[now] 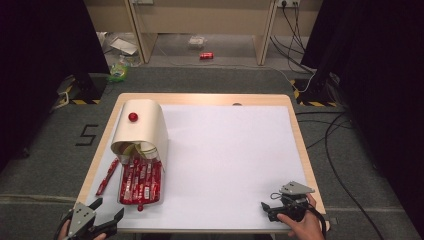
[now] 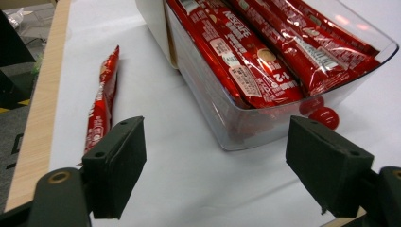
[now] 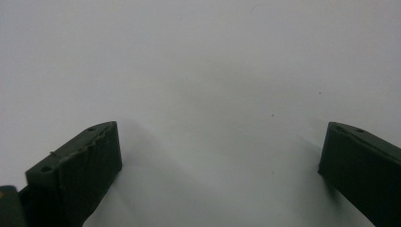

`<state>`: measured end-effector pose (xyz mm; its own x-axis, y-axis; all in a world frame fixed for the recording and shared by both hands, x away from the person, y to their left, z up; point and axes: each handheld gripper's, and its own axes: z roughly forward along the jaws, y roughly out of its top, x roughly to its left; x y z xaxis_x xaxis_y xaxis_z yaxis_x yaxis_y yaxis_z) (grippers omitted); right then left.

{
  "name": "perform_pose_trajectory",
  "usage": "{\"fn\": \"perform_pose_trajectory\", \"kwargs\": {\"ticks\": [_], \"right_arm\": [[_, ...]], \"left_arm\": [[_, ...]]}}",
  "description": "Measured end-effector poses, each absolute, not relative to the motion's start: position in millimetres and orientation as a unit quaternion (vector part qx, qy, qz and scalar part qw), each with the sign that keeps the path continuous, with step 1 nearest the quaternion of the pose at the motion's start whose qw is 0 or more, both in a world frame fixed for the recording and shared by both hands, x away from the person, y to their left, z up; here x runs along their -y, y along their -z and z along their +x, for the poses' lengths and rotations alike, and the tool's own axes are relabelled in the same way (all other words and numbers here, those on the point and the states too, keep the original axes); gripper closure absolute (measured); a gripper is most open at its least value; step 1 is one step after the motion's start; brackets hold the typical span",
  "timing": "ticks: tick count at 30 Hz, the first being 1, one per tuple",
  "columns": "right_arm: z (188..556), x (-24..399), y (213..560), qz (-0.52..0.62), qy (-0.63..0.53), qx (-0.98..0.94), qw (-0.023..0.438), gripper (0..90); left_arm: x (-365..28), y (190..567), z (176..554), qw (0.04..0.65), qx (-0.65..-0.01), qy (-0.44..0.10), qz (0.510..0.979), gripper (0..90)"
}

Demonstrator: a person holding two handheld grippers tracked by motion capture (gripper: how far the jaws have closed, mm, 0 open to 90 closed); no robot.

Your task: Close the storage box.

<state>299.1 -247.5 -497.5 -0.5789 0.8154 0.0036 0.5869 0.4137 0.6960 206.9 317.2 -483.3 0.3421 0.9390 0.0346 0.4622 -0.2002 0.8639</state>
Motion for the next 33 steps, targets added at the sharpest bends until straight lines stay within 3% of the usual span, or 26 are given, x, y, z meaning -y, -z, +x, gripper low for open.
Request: {"fn": "perform_pose_trajectory", "kwargs": {"ticks": [18, 33], "right_arm": [[299.2, 247.5, 497.6, 0.426, -0.335, -0.823, 0.171, 0.3], [299.1, 247.5, 497.6, 0.426, -0.335, -0.823, 0.171, 0.3]], "left_arm": [[-312.4, 487.7, 217.3, 0.388, -0.498, -0.303, 0.714, 15.8], [-310.3, 475.5, 234.6, 0.415, -0.501, -0.308, 0.694, 15.5]]}}
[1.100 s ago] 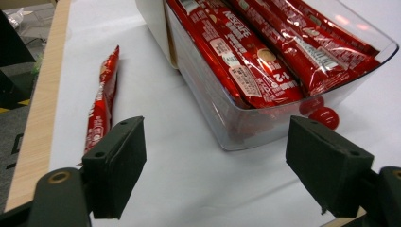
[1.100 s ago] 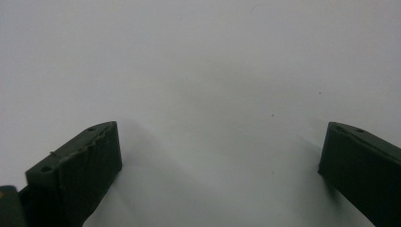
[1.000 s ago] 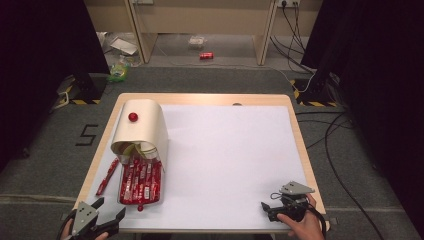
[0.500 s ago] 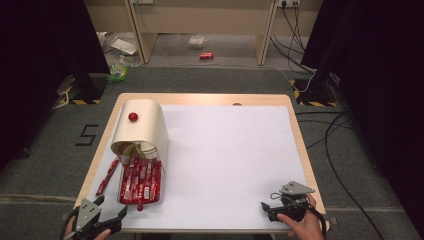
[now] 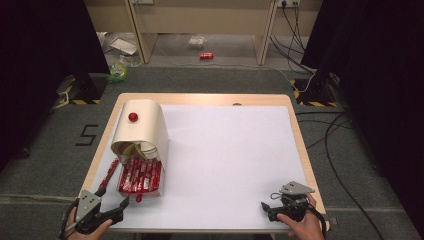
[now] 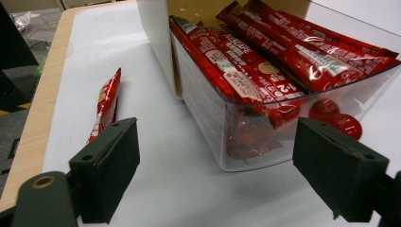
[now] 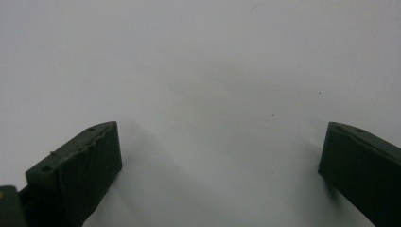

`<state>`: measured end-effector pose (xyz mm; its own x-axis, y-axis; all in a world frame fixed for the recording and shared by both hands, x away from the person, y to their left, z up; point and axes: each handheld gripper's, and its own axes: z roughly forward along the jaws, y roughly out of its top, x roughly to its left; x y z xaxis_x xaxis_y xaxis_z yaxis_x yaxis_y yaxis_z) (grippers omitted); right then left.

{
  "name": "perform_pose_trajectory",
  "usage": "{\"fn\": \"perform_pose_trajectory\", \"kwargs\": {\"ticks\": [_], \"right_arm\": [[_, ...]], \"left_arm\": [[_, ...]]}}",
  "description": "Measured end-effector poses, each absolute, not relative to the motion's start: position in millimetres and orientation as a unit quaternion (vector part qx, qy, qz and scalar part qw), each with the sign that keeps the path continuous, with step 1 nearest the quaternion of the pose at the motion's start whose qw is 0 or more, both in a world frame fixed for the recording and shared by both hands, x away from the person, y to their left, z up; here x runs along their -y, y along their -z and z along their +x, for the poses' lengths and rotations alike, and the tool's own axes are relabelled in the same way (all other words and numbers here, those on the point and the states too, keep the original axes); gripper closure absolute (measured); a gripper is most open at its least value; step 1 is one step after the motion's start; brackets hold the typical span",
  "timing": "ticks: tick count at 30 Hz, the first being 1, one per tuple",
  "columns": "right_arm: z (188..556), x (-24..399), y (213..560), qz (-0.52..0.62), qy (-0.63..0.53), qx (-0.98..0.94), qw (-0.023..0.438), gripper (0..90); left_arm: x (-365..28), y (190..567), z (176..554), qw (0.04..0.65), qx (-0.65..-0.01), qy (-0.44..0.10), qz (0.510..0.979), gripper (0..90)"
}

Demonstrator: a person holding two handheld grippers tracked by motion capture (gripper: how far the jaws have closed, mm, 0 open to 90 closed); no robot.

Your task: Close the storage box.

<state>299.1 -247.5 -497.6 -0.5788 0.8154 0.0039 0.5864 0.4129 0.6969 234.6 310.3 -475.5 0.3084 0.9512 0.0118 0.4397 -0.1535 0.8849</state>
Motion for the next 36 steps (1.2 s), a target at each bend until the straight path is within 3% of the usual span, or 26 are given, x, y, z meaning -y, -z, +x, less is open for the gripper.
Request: {"fn": "perform_pose_trajectory", "kwargs": {"ticks": [36], "right_arm": [[299.3, 247.5, 497.6, 0.426, -0.335, -0.823, 0.171, 0.3]], "left_arm": [[-305.7, 478.7, 270.9, 0.426, -0.513, -0.300, 0.682, 14.9]]}}
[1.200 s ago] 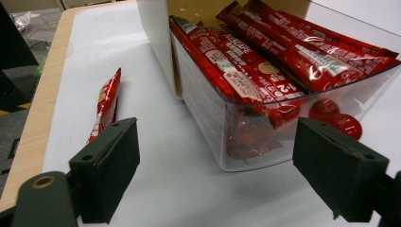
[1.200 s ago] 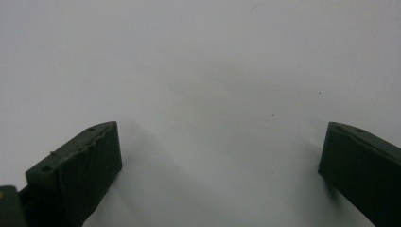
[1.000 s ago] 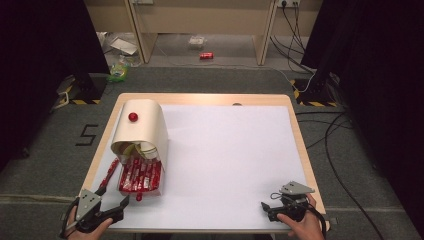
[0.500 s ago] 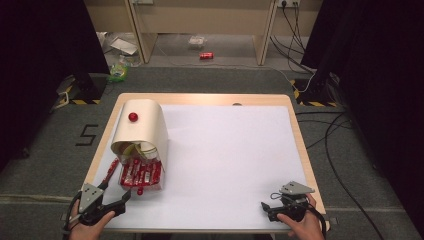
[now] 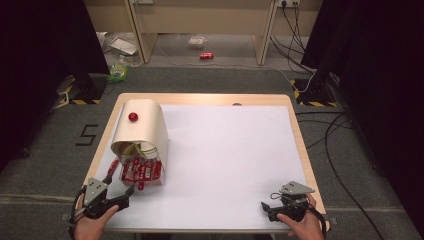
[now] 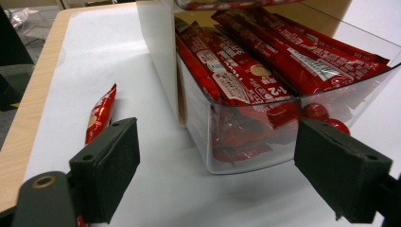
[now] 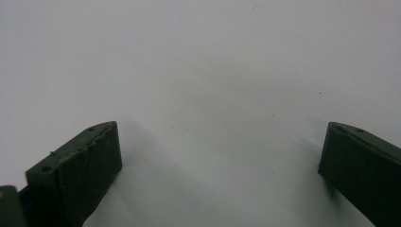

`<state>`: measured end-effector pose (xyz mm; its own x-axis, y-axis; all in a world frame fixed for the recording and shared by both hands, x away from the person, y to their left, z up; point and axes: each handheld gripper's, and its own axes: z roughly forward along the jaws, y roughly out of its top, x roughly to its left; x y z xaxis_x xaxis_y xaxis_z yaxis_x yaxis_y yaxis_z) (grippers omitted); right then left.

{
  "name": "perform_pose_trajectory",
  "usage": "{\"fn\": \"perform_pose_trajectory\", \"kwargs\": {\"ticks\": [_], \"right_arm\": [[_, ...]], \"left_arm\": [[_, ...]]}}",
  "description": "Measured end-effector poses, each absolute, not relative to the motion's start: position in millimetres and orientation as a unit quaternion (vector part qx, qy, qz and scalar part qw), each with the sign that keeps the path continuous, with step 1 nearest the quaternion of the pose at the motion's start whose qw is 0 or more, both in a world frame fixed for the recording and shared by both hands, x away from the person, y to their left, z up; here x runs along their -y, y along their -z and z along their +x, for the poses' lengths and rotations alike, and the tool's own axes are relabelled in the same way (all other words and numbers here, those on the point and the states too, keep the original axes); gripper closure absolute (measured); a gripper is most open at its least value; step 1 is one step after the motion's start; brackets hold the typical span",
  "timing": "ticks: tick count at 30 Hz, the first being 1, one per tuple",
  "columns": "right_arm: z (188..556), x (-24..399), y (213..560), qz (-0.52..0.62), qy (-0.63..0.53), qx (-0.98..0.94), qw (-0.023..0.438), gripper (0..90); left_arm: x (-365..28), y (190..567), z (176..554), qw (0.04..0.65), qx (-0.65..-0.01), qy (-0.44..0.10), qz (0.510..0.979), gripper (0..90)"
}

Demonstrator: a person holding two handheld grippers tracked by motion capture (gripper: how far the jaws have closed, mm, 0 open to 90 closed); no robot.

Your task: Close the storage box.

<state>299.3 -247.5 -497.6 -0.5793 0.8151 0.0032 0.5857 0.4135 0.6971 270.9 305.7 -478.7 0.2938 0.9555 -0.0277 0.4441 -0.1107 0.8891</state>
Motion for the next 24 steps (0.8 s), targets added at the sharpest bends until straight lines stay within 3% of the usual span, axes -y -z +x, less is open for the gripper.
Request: {"fn": "perform_pose_trajectory", "kwargs": {"ticks": [24], "right_arm": [[299.3, 247.5, 497.7, 0.425, -0.335, -0.823, 0.171, 0.3]], "left_arm": [[-307.4, 481.9, 289.3, 0.438, -0.524, -0.293, 0.669, 14.7]]}}
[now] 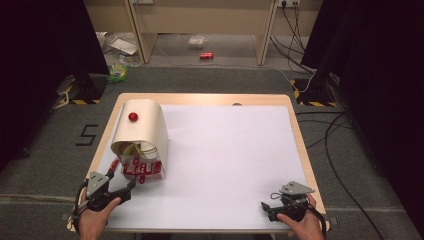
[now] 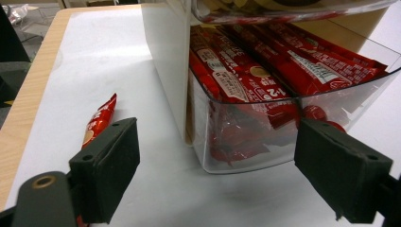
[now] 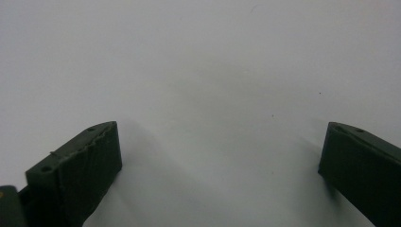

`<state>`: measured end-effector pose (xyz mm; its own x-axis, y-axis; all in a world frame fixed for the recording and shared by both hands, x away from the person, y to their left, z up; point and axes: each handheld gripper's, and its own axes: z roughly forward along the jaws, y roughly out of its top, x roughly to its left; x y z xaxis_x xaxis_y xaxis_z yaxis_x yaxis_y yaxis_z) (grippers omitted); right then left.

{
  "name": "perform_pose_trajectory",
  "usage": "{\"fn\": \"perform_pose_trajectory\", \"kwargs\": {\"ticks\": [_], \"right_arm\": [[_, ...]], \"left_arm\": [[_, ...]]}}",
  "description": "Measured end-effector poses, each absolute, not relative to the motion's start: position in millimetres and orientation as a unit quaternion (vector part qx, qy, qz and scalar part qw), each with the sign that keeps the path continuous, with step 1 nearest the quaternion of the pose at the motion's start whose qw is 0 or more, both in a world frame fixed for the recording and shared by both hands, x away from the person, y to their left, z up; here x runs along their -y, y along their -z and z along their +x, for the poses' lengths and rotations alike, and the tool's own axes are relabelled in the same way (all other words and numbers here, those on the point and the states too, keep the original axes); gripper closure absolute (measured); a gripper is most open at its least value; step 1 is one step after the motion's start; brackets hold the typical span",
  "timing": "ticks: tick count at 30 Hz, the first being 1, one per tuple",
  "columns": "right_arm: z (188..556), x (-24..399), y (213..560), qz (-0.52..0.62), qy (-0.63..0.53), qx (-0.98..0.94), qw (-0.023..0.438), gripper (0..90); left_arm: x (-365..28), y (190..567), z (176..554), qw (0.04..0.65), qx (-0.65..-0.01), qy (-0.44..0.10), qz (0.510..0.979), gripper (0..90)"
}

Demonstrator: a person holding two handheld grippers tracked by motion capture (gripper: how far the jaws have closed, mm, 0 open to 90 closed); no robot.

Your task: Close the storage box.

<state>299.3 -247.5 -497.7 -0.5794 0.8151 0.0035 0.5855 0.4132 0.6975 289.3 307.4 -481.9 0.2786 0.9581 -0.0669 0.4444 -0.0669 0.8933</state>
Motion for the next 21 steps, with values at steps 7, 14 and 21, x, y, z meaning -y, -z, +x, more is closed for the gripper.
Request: {"fn": "perform_pose_trajectory", "kwargs": {"ticks": [7, 14, 21], "right_arm": [[299.3, 247.5, 497.7, 0.425, -0.336, -0.823, 0.171, 0.3], [299.4, 247.5, 497.7, 0.425, -0.335, -0.823, 0.171, 0.3], [299.4, 247.5, 497.7, 0.425, -0.335, -0.823, 0.171, 0.3]], "left_arm": [[-307.9, 483.0, 293.9, 0.442, -0.527, -0.291, 0.665, 14.5], [-307.3, 483.5, 298.6, 0.442, -0.530, -0.293, 0.661, 14.7], [-307.6, 483.8, 301.8, 0.442, -0.532, -0.292, 0.660, 14.7]]}}
